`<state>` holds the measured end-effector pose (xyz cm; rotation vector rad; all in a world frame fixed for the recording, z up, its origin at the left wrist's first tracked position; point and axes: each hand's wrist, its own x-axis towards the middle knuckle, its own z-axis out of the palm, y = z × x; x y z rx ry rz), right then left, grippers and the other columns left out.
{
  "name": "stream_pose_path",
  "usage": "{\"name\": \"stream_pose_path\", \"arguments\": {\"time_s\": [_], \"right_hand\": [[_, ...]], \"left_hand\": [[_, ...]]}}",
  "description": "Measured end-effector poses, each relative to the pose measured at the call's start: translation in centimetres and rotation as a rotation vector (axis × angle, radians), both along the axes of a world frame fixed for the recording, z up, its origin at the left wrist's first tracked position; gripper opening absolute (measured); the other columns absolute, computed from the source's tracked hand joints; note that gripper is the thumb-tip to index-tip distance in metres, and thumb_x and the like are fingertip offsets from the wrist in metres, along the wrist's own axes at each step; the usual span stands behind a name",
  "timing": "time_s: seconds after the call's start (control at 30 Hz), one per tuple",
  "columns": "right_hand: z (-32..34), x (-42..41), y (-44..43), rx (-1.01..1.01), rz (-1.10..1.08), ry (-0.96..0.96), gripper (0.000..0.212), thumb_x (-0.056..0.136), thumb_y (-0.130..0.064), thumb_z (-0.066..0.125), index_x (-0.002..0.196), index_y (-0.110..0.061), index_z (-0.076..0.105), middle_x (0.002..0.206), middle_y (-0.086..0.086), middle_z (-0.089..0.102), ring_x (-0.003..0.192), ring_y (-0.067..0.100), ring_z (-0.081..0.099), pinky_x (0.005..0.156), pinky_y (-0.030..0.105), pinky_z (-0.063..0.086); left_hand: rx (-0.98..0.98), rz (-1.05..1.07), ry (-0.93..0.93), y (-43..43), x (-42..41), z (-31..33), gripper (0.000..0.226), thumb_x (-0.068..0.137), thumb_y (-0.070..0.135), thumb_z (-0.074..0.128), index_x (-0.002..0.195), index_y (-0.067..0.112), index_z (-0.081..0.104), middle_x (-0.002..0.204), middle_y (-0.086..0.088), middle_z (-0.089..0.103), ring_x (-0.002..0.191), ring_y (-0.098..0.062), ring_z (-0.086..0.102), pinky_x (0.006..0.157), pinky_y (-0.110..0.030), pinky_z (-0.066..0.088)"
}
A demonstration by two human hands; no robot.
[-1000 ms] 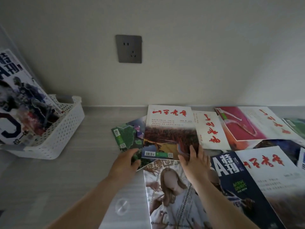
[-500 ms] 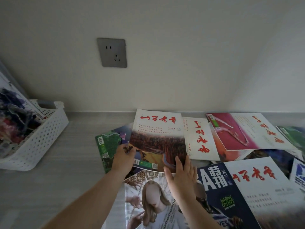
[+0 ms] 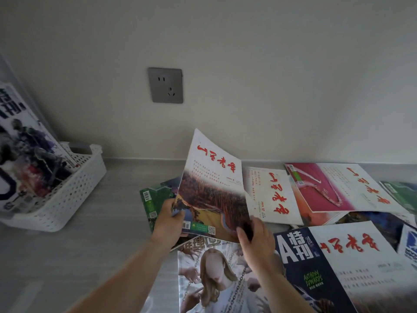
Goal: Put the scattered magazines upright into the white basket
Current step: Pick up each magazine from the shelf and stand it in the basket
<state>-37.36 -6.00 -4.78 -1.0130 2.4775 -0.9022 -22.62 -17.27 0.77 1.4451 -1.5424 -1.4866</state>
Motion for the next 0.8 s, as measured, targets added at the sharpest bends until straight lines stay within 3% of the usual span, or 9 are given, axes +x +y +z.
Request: {"name": "stream_pose_path", "arguments": {"time_s": [0.1,0.2,0.3,0.4,0.47,0.53,0.63,0.7,0.8], "right_hand": [[3.0,-0.8,-0.1,-0.167,-0.079,-0.300,0.058,0.089,-0.028,0.049,0.138,-0.008,0.025,0.142,0.014,0.037,0.130,0.028,0.036,0.108,0.040,0.032],[6.0,-1.1,-1.4,-0.226,-0.089,-0.551,0.061,0.092,-0.028,0.044,0.142,-0.013,0.013,0.141,0.011,0.041,0.124,0.029,0.043,0.101,0.040,0.036],[8.0,0.0,-3.4,-0.319,-0.109,-0.676,0.052,0.092,-0.023,0.046,0.138,-0.016,0.022,0.125,0.008,0.053,0.103,0.030,0.057,0.089,0.043,0.048],[9.2,1.6,-5.4,-0.293,-0.248,-0.623,0.054,0.088,-0.028,0.051,0.135,-0.014,0.029,0.122,0.009,0.053,0.104,0.029,0.054,0.084,0.041,0.048],[9.7,3.0,-6.4,-0.277,-0.262,-0.585,0.048,0.087,-0.023,0.051,0.130,-0.010,0.035,0.105,0.010,0.050,0.096,0.026,0.053,0.076,0.038,0.045],[10.3,5.1,-7.5,-0.303,-0.089,-0.688,0.025,0.087,-0.017,0.049,0.112,-0.013,0.049,0.096,0.008,0.054,0.083,0.021,0.052,0.065,0.032,0.042],[11.0,8.2,-9.9,-0.280,0.213,-0.763,0.026,0.088,-0.006,0.048,0.112,-0.014,0.055,0.097,0.008,0.063,0.083,0.022,0.059,0.069,0.032,0.047],[11.8,10.3,-11.6,-0.249,0.287,-0.677,0.031,0.085,0.002,0.048,0.112,-0.010,0.057,0.098,0.012,0.062,0.082,0.025,0.058,0.069,0.031,0.046],[13.0,13.6,-14.3,-0.239,0.341,-0.572,0.025,0.083,0.003,0.053,0.093,-0.017,0.061,0.086,0.004,0.064,0.069,0.019,0.056,0.055,0.020,0.045]], "left_hand": [[-0.054,-0.010,0.056,0.6,1.8,1.1,0.024,0.089,0.001,0.042,0.110,0.013,0.042,0.096,-0.009,0.051,0.076,-0.027,0.057,0.048,-0.027,0.046],[-0.049,-0.039,0.151,1.2,3.8,1.9,0.023,0.089,-0.001,0.041,0.107,0.012,0.045,0.098,-0.013,0.054,0.083,-0.034,0.059,0.061,-0.036,0.051],[-0.109,-0.077,0.231,1.7,6.5,2.7,0.023,0.086,-0.007,0.041,0.098,0.010,0.050,0.097,-0.016,0.057,0.088,-0.032,0.058,0.072,-0.037,0.047],[-0.203,-0.065,0.267,1.7,9.7,3.7,0.034,0.083,-0.012,0.042,0.081,0.020,0.052,0.084,-0.005,0.058,0.081,-0.018,0.055,0.068,-0.027,0.047],[-0.262,-0.027,0.279,1.3,12.0,4.3,0.039,0.083,-0.014,0.043,0.078,0.025,0.050,0.079,0.001,0.056,0.072,-0.003,0.055,0.058,-0.008,0.044],[-0.327,0.007,0.267,0.6,14.5,5.1,0.041,0.082,-0.013,0.045,0.077,0.028,0.049,0.077,0.004,0.056,0.067,0.003,0.055,0.055,-0.001,0.040],[-0.443,-0.006,0.249,-0.8,18.6,5.8,0.041,0.084,-0.010,0.046,0.080,0.031,0.048,0.080,0.010,0.054,0.068,0.015,0.055,0.060,0.003,0.038],[-0.501,-0.016,0.230,-1.7,21.3,6.0,0.033,0.087,-0.004,0.044,0.084,0.029,0.048,0.078,0.006,0.052,0.068,0.009,0.053,0.061,0.000,0.037],[-0.577,0.063,0.192,-3.4,24.4,5.7,0.023,0.091,0.004,0.039,0.086,0.025,0.047,0.074,0.007,0.049,0.068,-0.003,0.048,0.058,-0.001,0.036]]}}
